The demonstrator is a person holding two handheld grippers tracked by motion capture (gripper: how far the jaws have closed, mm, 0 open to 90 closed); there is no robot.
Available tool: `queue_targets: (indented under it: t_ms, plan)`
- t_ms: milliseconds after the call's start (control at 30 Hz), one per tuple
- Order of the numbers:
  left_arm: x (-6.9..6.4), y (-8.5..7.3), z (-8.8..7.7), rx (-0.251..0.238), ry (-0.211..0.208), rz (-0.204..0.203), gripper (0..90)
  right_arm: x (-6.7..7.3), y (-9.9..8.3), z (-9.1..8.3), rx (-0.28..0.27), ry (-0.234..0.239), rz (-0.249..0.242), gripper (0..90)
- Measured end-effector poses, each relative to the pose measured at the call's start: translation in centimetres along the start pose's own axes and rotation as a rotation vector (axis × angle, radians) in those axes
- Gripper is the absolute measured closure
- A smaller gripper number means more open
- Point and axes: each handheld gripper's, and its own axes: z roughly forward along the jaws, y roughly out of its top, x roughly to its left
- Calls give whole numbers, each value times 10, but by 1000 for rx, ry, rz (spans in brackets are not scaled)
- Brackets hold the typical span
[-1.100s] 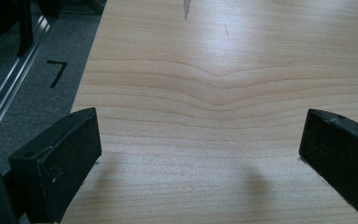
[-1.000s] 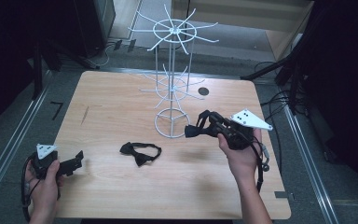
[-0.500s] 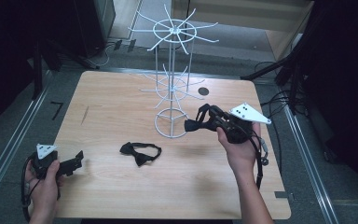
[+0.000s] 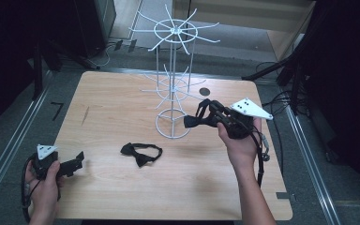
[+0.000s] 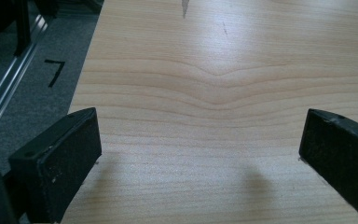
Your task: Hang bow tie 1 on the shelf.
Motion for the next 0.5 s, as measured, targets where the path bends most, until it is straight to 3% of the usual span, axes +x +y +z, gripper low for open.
queue_targets:
  t_ms: [500]
  plan:
    - [0,0,0,0,0,-4,0,-3,8,7,-4,-9,-12,806]
